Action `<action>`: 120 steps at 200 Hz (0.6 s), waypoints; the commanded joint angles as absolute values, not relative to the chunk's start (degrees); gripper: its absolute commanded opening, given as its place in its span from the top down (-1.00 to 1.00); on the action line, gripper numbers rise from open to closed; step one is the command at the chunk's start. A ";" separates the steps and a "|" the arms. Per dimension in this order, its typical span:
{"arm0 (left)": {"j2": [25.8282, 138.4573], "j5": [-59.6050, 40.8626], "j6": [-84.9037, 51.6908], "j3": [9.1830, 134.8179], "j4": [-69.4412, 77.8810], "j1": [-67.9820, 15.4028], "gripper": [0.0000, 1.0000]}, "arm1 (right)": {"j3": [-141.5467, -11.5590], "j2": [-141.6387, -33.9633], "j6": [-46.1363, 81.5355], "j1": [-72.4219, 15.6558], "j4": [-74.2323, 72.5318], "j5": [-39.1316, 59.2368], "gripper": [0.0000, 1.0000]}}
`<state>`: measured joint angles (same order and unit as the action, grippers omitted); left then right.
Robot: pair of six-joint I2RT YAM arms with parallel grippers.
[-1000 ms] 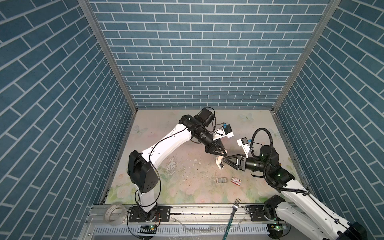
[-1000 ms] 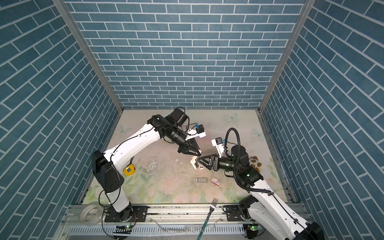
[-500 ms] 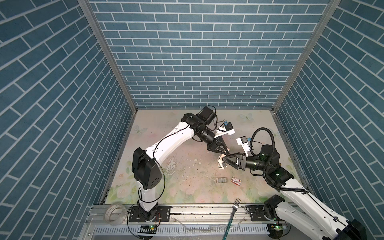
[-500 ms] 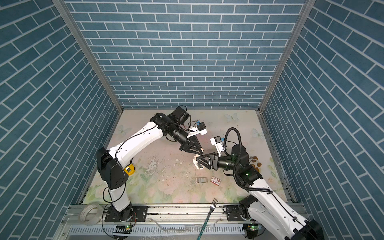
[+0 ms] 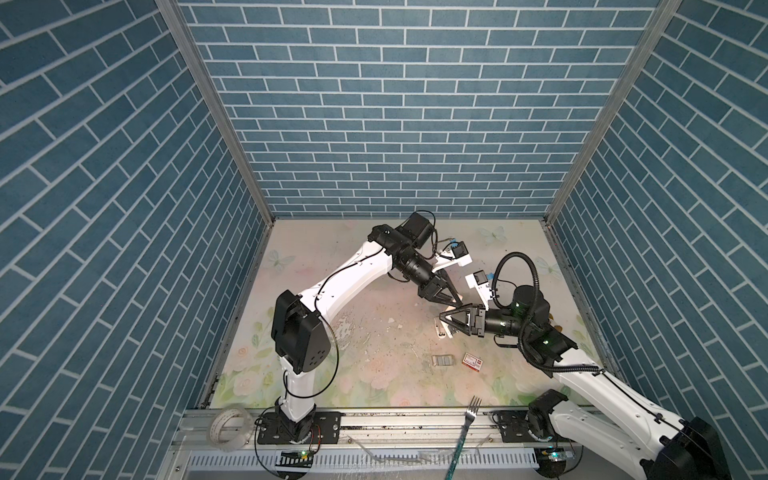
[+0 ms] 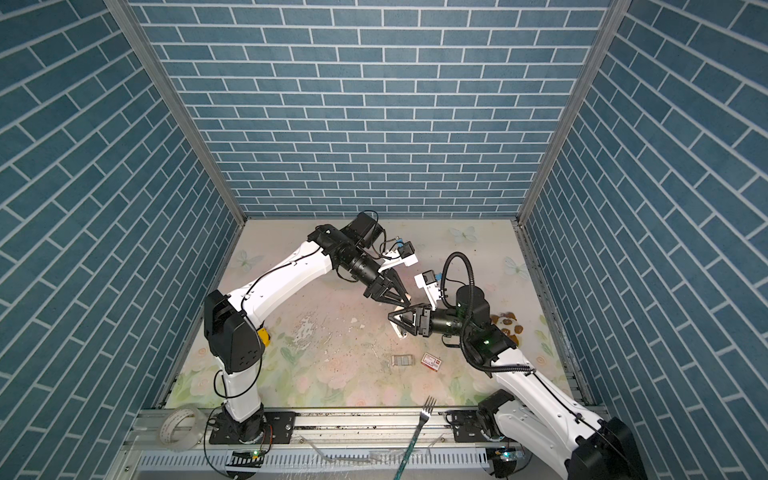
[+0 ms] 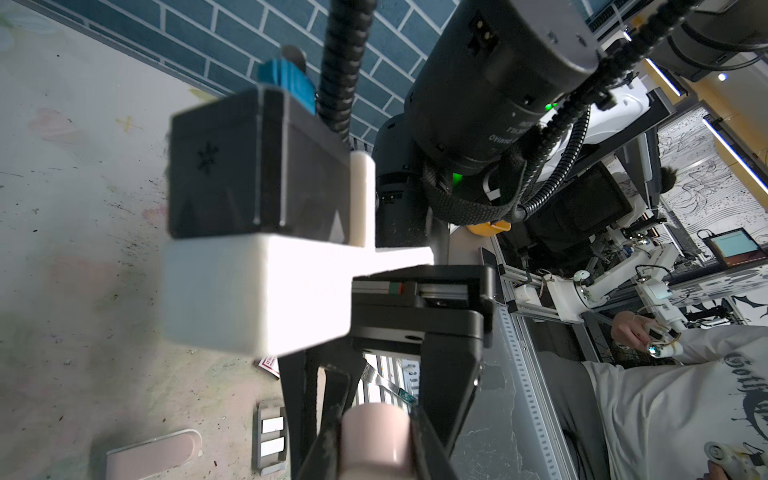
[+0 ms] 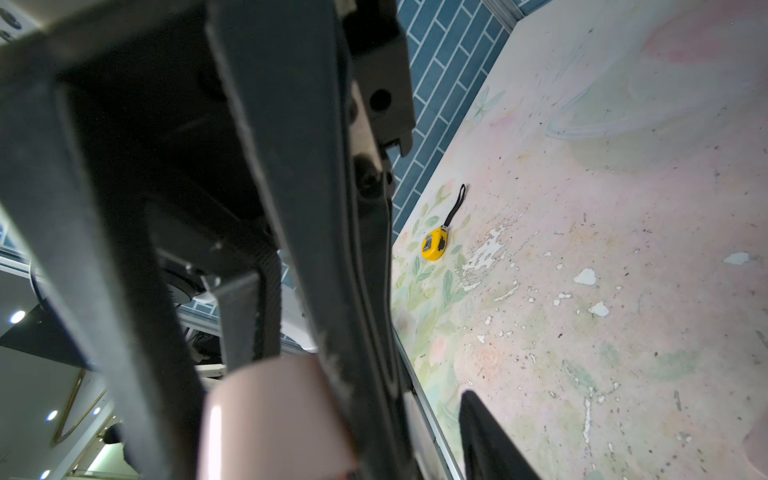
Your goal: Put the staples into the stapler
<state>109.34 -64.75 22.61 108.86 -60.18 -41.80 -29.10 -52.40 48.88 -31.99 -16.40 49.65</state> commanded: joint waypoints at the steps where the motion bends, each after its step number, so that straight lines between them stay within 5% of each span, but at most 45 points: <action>1: 109.95 -67.50 22.26 110.46 -60.51 -41.58 1.00 | -30.48 -53.16 50.45 -32.08 -19.45 49.68 0.07; 74: 109.08 -66.87 20.83 109.15 -59.09 -41.42 0.97 | -30.36 -53.91 49.75 -32.06 -17.85 46.25 0.55; 120: 108.10 -63.38 20.04 108.90 -58.09 -41.41 0.33 | -31.81 -55.70 49.01 -32.07 -16.94 46.14 0.60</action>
